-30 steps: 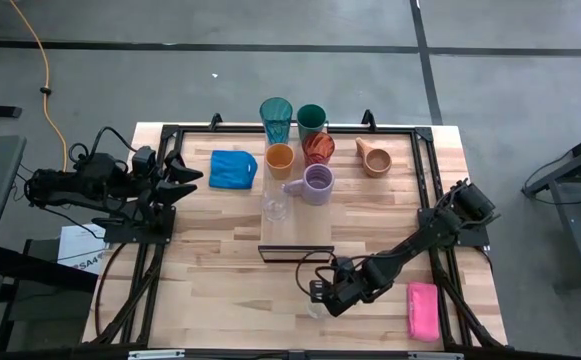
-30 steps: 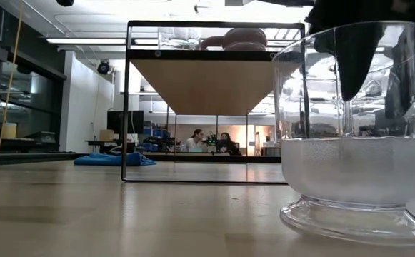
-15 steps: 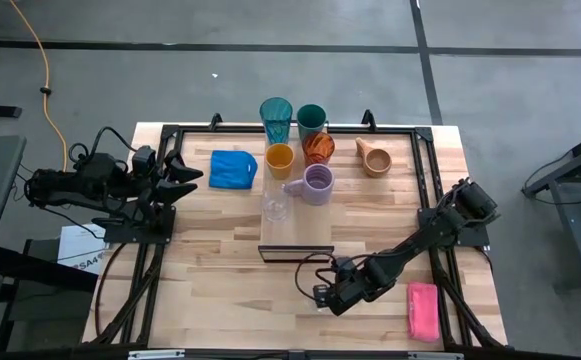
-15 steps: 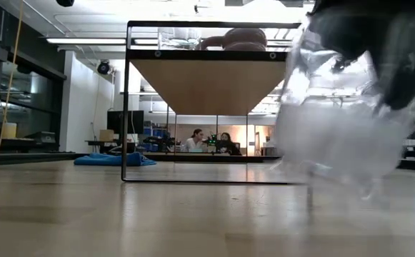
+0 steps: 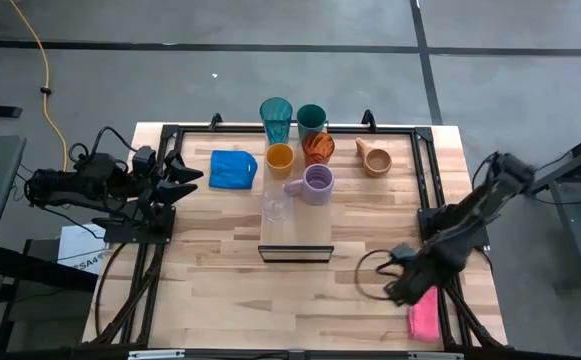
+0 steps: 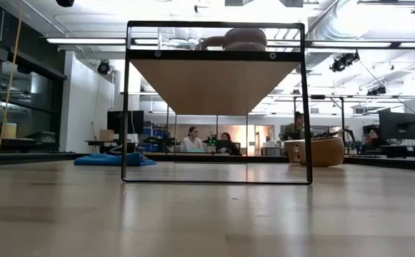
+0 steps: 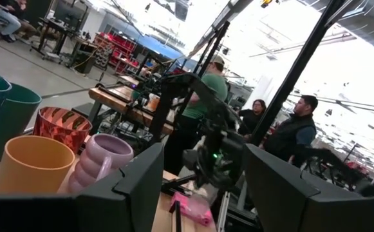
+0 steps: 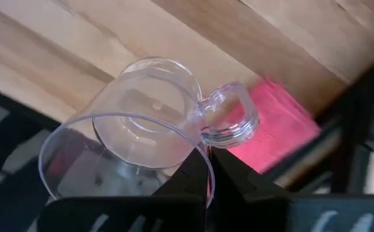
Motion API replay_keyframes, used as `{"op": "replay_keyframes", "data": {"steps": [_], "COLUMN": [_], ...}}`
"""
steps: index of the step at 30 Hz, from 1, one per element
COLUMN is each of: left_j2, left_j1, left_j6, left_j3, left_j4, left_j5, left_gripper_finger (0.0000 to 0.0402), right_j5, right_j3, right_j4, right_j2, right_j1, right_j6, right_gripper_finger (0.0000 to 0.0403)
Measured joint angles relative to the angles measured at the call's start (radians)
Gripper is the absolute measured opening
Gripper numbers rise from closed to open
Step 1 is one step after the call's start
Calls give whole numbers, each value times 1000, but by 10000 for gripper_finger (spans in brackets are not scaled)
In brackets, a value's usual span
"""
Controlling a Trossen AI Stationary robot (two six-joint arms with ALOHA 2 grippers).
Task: Stack small to large cups/mugs on shelf
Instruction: Put the transparent mug on the shelf
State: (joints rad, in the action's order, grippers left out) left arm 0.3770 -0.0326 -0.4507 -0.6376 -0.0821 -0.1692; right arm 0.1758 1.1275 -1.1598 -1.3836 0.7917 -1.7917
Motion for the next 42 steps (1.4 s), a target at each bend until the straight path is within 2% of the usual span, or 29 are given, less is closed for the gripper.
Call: {"op": "replay_keyframes", "data": {"steps": [2,4,6,9,14,17,20,25,29,33,37,39,42], "left_j2": [5,8,16,32,64,95,142,211,224,211,173,149,118], "left_j1": [0,0,0,0,0,0,0,0,0,0,0,0,0], "left_j6": [0,0,0,0,0,0,17,62,90,133,188,200,201], "left_j3": [0,0,0,0,0,0,-1,-22,-62,-99,-115,-115,-115], "left_j4": [5,3,5,2,4,12,29,29,33,29,29,25,13], "left_j5": [0,0,0,-21,-59,-74,-96,-52,30,38,3,-19,-26], "left_gripper_finger": [200,200,200,200,200,200,200,199,177,115,24,10,15], "right_j5": [-7,-58,-168,-399,-719,-839,-909,-881,-800,-760,-697,-668,-630], "right_j3": [-93,-187,-270,-360,-410,-410,-410,-410,-410,-410,-410,-410,-410], "right_j4": [25,82,151,250,405,508,640,897,1027,1016,1015,1015,1029], "right_j2": [105,217,333,497,725,808,848,850,814,768,727,708,684], "right_j1": [27,47,49,33,-24,-77,-140,-256,-334,-395,-438,-455,-474], "right_j6": [-23,-25,-24,46,309,504,721,1036,1183,1201,1204,1188,1180], "right_gripper_finger": [1,0,0,0,0,0,0,0,0,0,0,0,0]}}
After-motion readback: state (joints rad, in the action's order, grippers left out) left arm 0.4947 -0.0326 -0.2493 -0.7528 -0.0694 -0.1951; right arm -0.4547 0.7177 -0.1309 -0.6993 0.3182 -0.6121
